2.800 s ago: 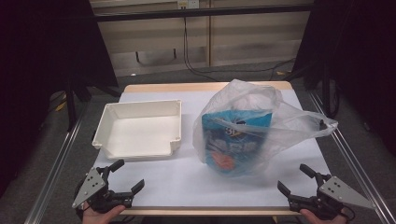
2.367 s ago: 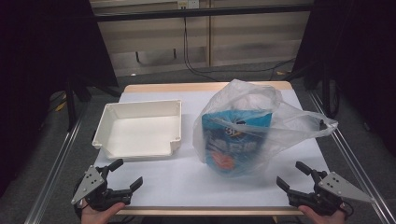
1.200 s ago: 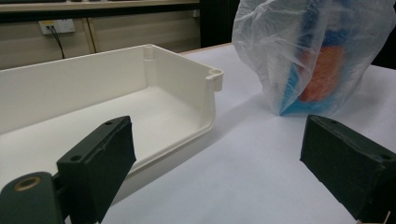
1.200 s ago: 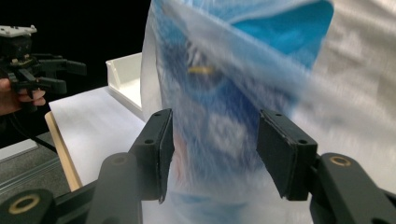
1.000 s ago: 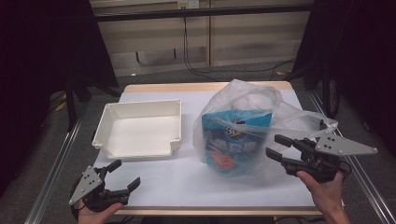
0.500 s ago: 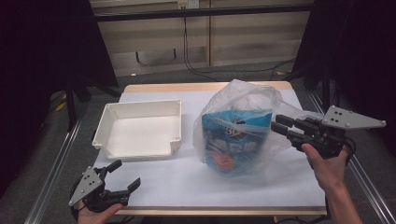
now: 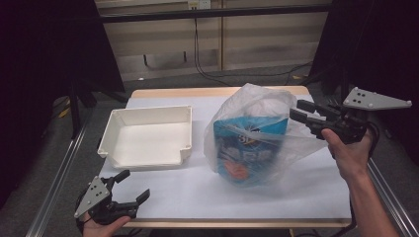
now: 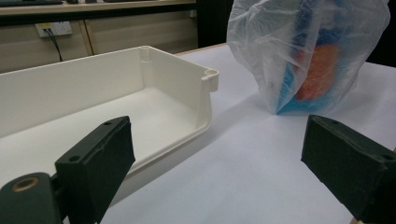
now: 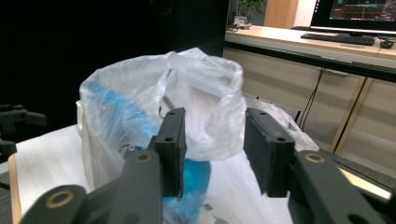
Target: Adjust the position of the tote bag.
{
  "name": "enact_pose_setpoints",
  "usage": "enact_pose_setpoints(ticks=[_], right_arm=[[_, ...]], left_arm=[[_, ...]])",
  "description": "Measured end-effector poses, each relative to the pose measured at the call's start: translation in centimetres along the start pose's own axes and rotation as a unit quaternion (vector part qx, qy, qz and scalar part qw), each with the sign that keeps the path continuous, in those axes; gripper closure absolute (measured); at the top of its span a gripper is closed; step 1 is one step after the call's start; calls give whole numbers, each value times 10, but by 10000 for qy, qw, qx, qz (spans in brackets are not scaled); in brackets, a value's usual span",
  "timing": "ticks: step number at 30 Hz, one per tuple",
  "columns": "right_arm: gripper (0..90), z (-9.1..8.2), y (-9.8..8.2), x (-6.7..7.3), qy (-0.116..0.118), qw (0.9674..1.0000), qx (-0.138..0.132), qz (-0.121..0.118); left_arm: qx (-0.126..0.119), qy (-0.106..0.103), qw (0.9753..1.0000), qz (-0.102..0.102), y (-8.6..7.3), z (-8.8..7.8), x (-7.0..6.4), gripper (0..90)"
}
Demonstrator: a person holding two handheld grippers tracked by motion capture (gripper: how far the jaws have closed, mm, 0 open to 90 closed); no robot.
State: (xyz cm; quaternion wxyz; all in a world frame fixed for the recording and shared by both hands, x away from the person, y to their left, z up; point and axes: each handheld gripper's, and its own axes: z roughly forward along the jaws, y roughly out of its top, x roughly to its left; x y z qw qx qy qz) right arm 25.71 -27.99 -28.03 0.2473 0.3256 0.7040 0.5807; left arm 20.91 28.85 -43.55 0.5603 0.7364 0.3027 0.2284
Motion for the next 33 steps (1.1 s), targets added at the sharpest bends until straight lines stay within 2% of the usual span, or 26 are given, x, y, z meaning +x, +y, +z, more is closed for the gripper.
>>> enact_pose_setpoints(ticks=[7, 12, 13, 17, 18, 19, 20, 21, 23, 25, 30, 31, 33], right_arm=[[540, 8, 8, -2, 47, 10000, -53, 7], [544, 17, 13, 0, 76, 9999, 46, -54], [560, 19, 14, 0, 64, 9999, 71, -61], [730, 25, 10, -2, 81, 9999, 138, 22], [730, 25, 10, -2, 81, 9999, 138, 22], [838, 26, 8, -2, 131, 9998, 133, 46], [867, 26, 8, -3, 132, 9998, 125, 56], [884, 26, 9, -3, 167, 9998, 92, 79], [896, 26, 11, -1, 198, 9998, 76, 56], [900, 25, 15, 2, 287, 9996, 23, 32], [900, 26, 25, 8, 412, 9991, -57, -56], [900, 28, 30, 12, 533, 9985, -107, -49], [900, 29, 32, 13, 544, 9984, -120, -62]], left_arm=[[0, 6, 10000, 25, 0, 1, -2, 89], [-14, -42, 10000, 17, 0, 1, -2, 89], [11, -36, 10000, 59, 0, 0, -2, 89], [9, -2, 9999, 117, 1, -4, -5, 87], [9, -2, 9999, 117, 1, -4, -5, 88], [-9, -18, 9999, 129, 1, -4, -5, 88], [0, -16, 9999, 132, 2, -3, -5, 89], [-7, -37, 9999, 97, 2, -2, -5, 93], [17, -11, 9999, 155, 2, -2, -5, 100], [-22, -22, 9999, 106, 3, 0, -5, 107], [-52, -62, 9999, 139, 5, 3, -3, 119], [-77, -56, 9999, 67, 6, 5, -3, 121], [-74, -96, 9999, 69, 6, 5, -3, 131]])
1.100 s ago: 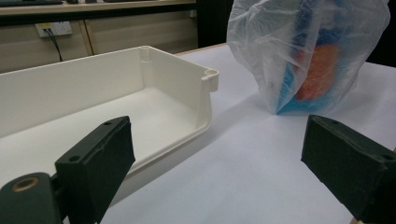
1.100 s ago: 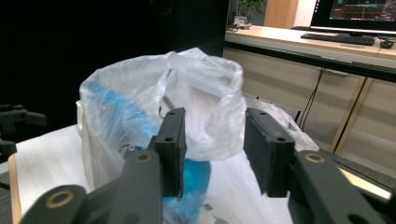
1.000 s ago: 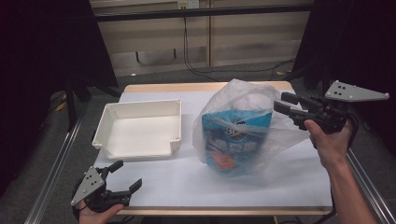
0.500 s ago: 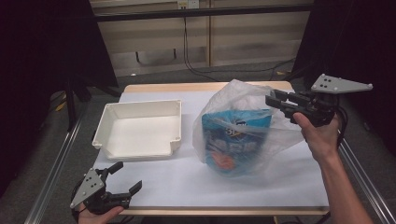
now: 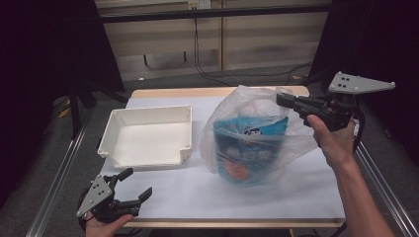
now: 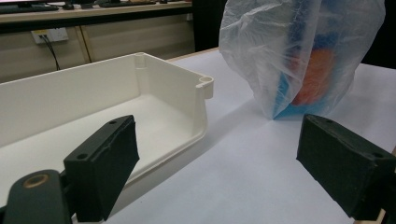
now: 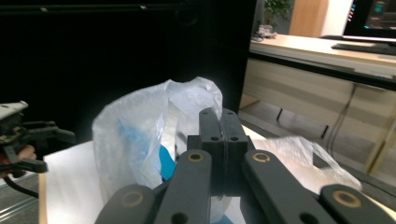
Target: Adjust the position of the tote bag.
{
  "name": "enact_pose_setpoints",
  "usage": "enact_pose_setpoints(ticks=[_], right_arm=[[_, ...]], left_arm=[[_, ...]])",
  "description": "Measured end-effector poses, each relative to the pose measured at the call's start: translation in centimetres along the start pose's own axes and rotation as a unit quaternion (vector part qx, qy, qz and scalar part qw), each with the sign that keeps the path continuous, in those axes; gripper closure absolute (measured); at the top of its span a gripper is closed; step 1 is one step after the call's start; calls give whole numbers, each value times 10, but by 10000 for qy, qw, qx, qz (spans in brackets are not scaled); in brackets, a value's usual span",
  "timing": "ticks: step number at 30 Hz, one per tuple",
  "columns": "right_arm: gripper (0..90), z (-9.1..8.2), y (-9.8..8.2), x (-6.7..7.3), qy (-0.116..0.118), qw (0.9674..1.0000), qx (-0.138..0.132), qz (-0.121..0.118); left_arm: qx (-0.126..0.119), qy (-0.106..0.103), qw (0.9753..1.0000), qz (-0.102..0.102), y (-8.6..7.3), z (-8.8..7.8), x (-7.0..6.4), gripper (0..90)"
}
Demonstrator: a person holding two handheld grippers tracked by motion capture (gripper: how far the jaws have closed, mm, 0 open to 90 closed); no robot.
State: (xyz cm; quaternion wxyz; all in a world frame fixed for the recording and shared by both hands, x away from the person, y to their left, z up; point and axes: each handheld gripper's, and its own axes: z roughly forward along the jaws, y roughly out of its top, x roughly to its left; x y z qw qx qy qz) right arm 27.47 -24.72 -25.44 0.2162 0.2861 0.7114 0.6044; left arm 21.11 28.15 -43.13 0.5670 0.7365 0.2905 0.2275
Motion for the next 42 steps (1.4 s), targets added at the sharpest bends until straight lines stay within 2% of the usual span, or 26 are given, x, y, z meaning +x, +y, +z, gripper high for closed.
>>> enact_pose_setpoints(ticks=[1, 3, 4, 8, 11, 12, 13, 14, 16, 20, 23, 26, 27, 28, 29, 31, 32, 34, 37, 38, 41, 42], right_arm=[[900, 3, 5, 4, 115, 9999, -38, -54], [900, 7, 11, 9, 200, 9997, -73, -107], [900, 9, 13, 11, 248, 9996, -111, -115], [900, 17, 25, 18, 412, 9986, -268, -173], [900, 23, 34, 22, 476, 9981, -326, -209], [900, 23, 34, 22, 476, 9981, -326, -209], [900, 27, 40, 24, 504, 9978, -372, -230], [900, 27, 40, 24, 504, 9978, -372, -230], [900, 36, 50, 25, 592, 9970, -458, -192], [900, 44, 59, 29, 655, 9964, -506, -202], [900, 54, 66, 33, 753, 9953, -564, -212], [900, 64, 71, 36, 802, 9948, -590, -214], [900, 67, 72, 37, 840, 9945, -578, -222], [900, 70, 73, 38, 877, 9943, -579, -203], [900, 74, 74, 38, 891, 9941, -582, -189], [900, 81, 78, 39, 935, 9938, -576, -192], [900, 84, 80, 40, 963, 9935, -582, -178], [900, 91, 85, 43, 959, 9938, -523, -225], [900, 97, 87, 43, 1009, 9934, -502, -201], [900, 100, 88, 44, 999, 9936, -499, -197], [900, 110, 91, 48, 1066, 9929, -479, -200], [900, 115, 92, 50, 1090, 9928, -454, -213]], left_arm=[[8, -16, 10000, 50, 1, 1, -1, 169], [-66, 1, 10000, 2, 3, 2, -3, 169], [-98, -67, 9999, 26, 4, 2, -3, 169], [-98, -59, 9999, 104, 7, 4, -5, 169], [-125, -151, 9998, 94, 10, 7, -7, 172], [-125, -151, 9998, 94, 10, 7, -7, 172], [-107, -128, 9996, 209, 11, 8, -7, 177], [-149, -67, 9997, 154, 13, 10, -7, 177], [-211, -132, 9995, 191, 20, 15, -4, 179], [-274, -161, 9993, 217, 26, 19, -3, 183], [-275, -296, 9989, 230, 31, 23, -3, 194], [-237, -382, 9986, 270, 34, 25, -3, 214], [-213, -527, 9981, 245, 36, 26, -2, 221], [-259, -544, 9980, 198, 37, 27, -3, 231], [-253, -548, 9979, 254, 39, 28, -2, 241], [-311, -628, 9975, 130, 41, 30, -3, 249], [-279, -518, 9982, 151, 42, 30, -4, 252], [-277, -712, 9970, 160, 43, 31, -3, 265], [-258, -748, 9967, 204, 45, 31, -2, 285], [-281, -643, 9975, 118, 47, 31, -4, 285], [-279, -799, 9963, 140, 52, 34, 0, 301], [-328, -797, 9963, 68, 53, 35, -2, 303]])
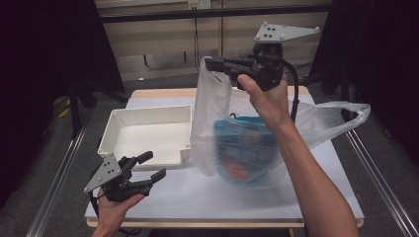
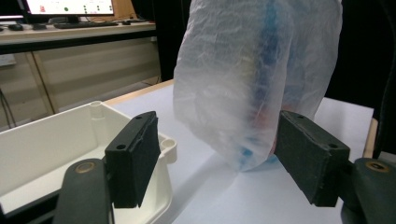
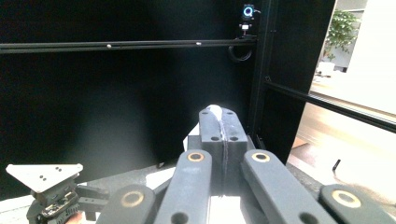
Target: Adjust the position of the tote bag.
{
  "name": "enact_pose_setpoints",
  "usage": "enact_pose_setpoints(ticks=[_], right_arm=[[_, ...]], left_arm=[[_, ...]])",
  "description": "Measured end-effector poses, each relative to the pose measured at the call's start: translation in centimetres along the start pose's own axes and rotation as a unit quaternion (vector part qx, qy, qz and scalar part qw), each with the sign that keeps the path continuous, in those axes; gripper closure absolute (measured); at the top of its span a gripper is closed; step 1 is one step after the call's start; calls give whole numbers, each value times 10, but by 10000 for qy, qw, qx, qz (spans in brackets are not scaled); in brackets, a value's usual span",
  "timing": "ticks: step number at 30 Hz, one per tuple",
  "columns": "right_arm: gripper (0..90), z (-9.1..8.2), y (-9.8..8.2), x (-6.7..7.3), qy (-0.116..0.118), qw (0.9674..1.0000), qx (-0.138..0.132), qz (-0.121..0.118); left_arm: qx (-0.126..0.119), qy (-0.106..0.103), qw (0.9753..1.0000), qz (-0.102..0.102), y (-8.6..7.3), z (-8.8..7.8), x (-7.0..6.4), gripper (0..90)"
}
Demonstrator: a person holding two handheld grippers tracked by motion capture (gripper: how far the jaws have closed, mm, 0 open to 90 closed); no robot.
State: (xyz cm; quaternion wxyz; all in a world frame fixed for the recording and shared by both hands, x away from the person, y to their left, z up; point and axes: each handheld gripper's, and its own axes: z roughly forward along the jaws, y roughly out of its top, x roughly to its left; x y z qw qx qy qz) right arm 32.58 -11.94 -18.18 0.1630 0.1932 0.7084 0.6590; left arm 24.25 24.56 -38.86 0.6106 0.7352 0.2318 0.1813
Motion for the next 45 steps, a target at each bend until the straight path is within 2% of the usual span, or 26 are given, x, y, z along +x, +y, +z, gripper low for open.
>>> enact_pose_setpoints(ticks=[3, 4, 5, 6, 10, 11, 12, 20, 22, 24, 25, 26, 29, 30, 31, 33, 34, 35, 38, 39, 40, 41, 42, 43, 45], right_arm=[[900, 7, 2, 2, 53, 10000, 7, 6], [900, 10, 2, 2, 59, 10000, 11, 3], [900, 13, 2, 3, 64, 10000, 12, 17], [900, 18, 1, 5, 115, 9999, 6, 27], [900, 26, 0, 7, 168, 9999, 17, 37], [900, 29, 0, 8, 189, 9998, 21, 25], [900, 35, 1, 11, 226, 9997, 46, 14], [900, 47, -1, 18, 339, 9994, 113, -10], [900, 51, -3, 20, 394, 9991, 153, -7], [900, 52, -4, 22, 383, 9990, 213, -71], [900, 52, -4, 22, 383, 9990, 213, -71], [900, 51, -5, 24, 407, 9989, 233, -67], [900, 50, -6, 25, 402, 9988, 270, -87], [900, 50, -7, 25, 420, 9987, 281, -81], [900, 49, -8, 24, 437, 9986, 284, -70], [900, 49, -9, 24, 445, 9986, 280, -64], [900, 49, -9, 24, 445, 9986, 271, -66], [900, 48, -9, 24, 440, 9987, 261, -50], [900, 49, -7, 24, 459, 9986, 259, -47], [900, 49, -7, 24, 459, 9986, 259, -47], [900, 50, -6, 26, 469, 9985, 270, -70], [900, 50, -6, 26, 467, 9985, 278, -66], [900, 51, -5, 27, 454, 9986, 277, -60], [900, 52, -5, 27, 471, 9985, 287, -71], [900, 52, -5, 28, 492, 9983, 302, -80]], left_arm=[[73, -119, 9999, 96, 6, 6, 0, 298], [174, -233, 9995, 123, 10, 6, 1, 298], [80, -190, 9998, 74, 11, 7, 0, 298], [87, -226, 9996, 137, 16, 8, 1, 297], [-16, -245, 9995, 172, 23, 12, -1, 295], [-148, -201, 9996, 166, 26, 15, -3, 295], [-114, -329, 9993, 158, 30, 16, -3, 297], [-511, -396, 9976, 262, 62, 28, -8, 293], [-576, -475, 9968, 301, 75, 34, -7, 292], [-426, -668, 9964, 306, 83, 38, -7, 284], [-426, -668, 9964, 306, 83, 38, -7, 286], [-581, -615, 9962, 222, 85, 41, -9, 287], [-569, -652, 9959, 272, 88, 47, -9, 288], [-559, -644, 9956, 385, 89, 48, -9, 296], [-657, -640, 9953, 309, 94, 52, -10, 297], [-685, -648, 9950, 327, 97, 54, -10, 296], [-615, -578, 9953, 469, 102, 55, -9, 296], [-705, -537, 9952, 415, 105, 58, -9, 295], [-707, -473, 9951, 500, 119, 66, 2, 294], [-707, -473, 9951, 500, 119, 66, 2, 295], [-788, -637, 9931, 583, 123, 71, 5, 317], [-750, -472, 9935, 720, 125, 72, 5, 339], [-802, -469, 9932, 703, 126, 73, 6, 334], [-908, -553, 9931, 498, 127, 76, 7, 333], [-888, -544, 9929, 572, 128, 77, 9, 335]])
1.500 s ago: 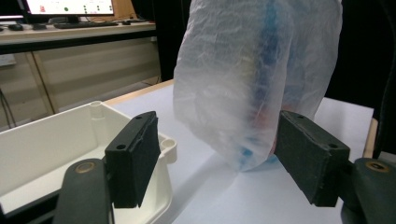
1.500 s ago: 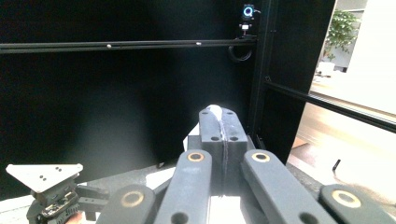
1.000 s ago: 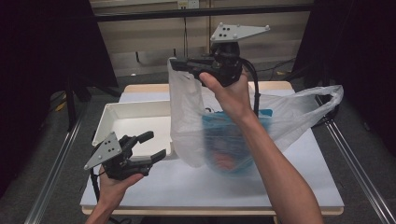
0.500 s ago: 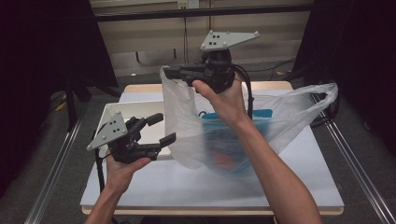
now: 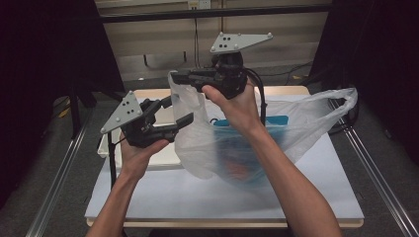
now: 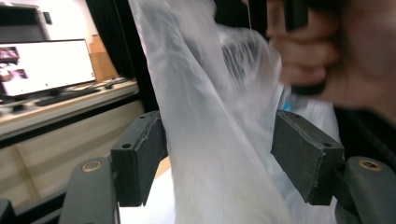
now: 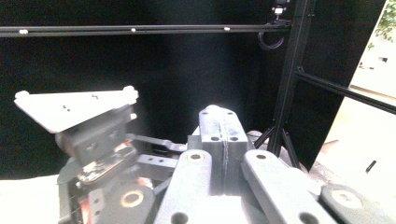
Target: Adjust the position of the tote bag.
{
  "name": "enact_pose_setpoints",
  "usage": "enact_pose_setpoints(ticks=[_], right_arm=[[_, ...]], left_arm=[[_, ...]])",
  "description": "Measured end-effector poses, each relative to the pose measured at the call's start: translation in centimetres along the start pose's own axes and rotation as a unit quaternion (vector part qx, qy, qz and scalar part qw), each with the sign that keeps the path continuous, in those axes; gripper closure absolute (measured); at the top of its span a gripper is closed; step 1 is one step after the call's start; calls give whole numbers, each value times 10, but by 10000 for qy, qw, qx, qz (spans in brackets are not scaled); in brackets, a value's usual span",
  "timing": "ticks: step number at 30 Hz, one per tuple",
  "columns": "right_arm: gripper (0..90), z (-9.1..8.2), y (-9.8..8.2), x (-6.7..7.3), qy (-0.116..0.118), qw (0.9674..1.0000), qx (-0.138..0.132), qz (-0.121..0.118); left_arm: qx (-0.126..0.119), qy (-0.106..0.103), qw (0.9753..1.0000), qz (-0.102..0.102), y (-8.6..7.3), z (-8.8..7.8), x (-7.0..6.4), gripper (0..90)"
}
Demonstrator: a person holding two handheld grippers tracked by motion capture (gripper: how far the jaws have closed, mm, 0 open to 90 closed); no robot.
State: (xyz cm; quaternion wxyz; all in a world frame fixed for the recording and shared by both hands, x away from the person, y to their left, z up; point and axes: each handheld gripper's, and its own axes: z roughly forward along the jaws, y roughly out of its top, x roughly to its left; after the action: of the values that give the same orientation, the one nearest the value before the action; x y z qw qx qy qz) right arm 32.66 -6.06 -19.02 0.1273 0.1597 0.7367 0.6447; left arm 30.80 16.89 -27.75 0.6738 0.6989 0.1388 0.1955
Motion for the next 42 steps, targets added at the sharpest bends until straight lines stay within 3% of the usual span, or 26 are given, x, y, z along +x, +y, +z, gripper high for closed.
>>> enact_pose_setpoints(ticks=[3, 5, 6, 7, 8, 9, 10, 14, 15, 16, 19, 20, 22, 28, 29, 34, 37, 39, 42], right_arm=[[900, 2, -1, 2, 31, 10000, -15, 3], [900, 3, -1, 3, 57, 10000, -3, -13], [900, 3, -1, 3, 65, 10000, -3, -12], [900, 4, -1, 2, 67, 10000, 12, -12], [900, 4, 0, 1, 51, 10000, 53, -10], [900, 4, 0, 1, 54, 9999, 85, -13], [895, 4, 0, 1, 62, 9999, 110, -48], [799, 0, -1, 2, 56, 9999, 82, -72], [755, -1, -1, 2, 61, 9999, 106, -89], [742, -4, -2, 2, 98, 9997, 145, -140], [618, -17, -5, 3, -66, 9996, 185, -213], [596, -22, -6, 2, -111, 9995, 192, -216], [563, -30, -9, -1, -233, 9993, 209, -204], [517, -52, -18, -4, -410, 9990, 163, -90], [517, -64, -22, -3, -585, 9981, 180, -58], [521, -90, -32, -1, -724, 9974, 70, 3], [532, -118, -50, 2, -957, 9953, 122, 38], [539, -125, -54, 2, -1021, 9946, 152, 49], [561, -150, -66, 6, -1267, 9918, 144, 119]], left_arm=[[55, 23, 10000, -19, 3, 8, 4, 366], [43, -28, 10000, -16, 4, 12, 4, 465], [56, -86, 9999, -23, 6, 14, 3, 465], [90, -147, 9999, 12, 6, 15, 3, 574], [176, -154, 9997, 61, 7, 17, 4, 752], [176, -154, 9997, 61, 7, 17, 4, 838], [163, -259, 9995, -82, 7, 15, 6, 891], [239, -280, 9993, -67, 6, 12, 9, 900], [178, -267, 9993, -202, 5, 11, 10, 900], [213, -252, 9994, -145, 4, 9, 11, 900], [206, -250, 9992, -227, 3, 3, 12, 900], [218, -297, 9992, -175, 3, 2, 13, 900], [186, -236, 9992, -257, 1, 0, 15, 900], [140, -157, 9993, -309, -3, -5, 16, 900], [182, -149, 9993, -299, -5, -7, 17, 900], [107, -150, 9992, -362, -12, -16, 17, 900], [102, -135, 9990, -402, -16, -21, 17, 900], [62, -175, 9988, -454, -20, -25, 19, 900], [76, -97, 9988, -478, -24, -26, 20, 900]])
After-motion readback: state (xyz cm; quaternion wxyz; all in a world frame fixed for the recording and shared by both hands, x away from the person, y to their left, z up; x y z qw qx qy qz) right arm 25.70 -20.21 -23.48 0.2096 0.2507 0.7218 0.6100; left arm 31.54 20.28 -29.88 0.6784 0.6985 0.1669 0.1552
